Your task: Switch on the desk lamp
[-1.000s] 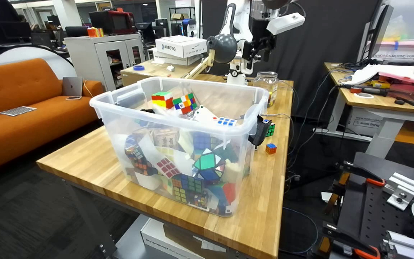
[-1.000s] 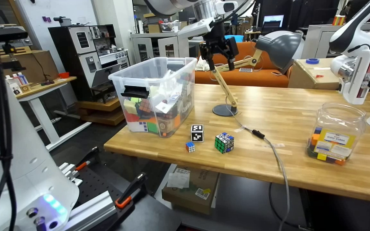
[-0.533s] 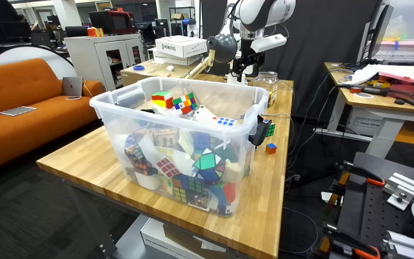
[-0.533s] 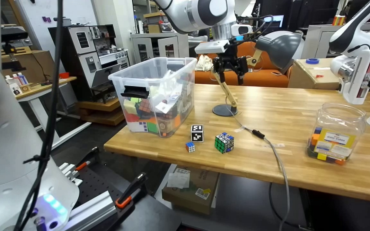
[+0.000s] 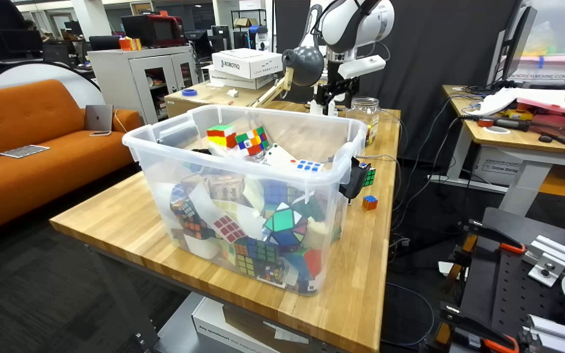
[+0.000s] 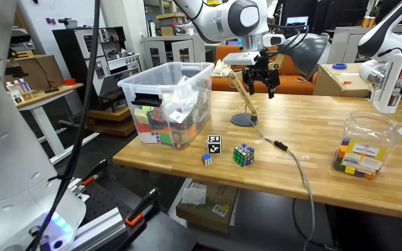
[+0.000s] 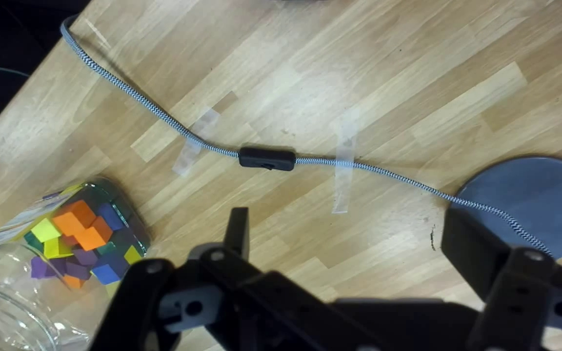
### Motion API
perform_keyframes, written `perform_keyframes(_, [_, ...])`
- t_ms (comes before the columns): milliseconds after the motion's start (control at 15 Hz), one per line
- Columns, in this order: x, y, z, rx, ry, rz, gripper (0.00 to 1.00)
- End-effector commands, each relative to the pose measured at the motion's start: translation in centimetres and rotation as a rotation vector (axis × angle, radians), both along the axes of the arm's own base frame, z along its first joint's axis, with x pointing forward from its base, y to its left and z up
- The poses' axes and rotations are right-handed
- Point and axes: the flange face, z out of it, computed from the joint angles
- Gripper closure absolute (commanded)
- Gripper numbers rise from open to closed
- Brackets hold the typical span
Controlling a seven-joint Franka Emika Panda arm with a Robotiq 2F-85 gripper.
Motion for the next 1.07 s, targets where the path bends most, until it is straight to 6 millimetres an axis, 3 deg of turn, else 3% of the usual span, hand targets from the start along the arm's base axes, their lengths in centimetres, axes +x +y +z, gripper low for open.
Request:
perform_keyframes(0, [0.0,0.0,0.0,0.0,0.001,0.001,0.0])
perform_keyframes(533, [0.4,-0.3,0.0,0.01,-0.004,-0.021,0.0])
perform_keyframes(1000, [1.5,-2.1,-0.8,0.059,-0.032,-0.195,0.0])
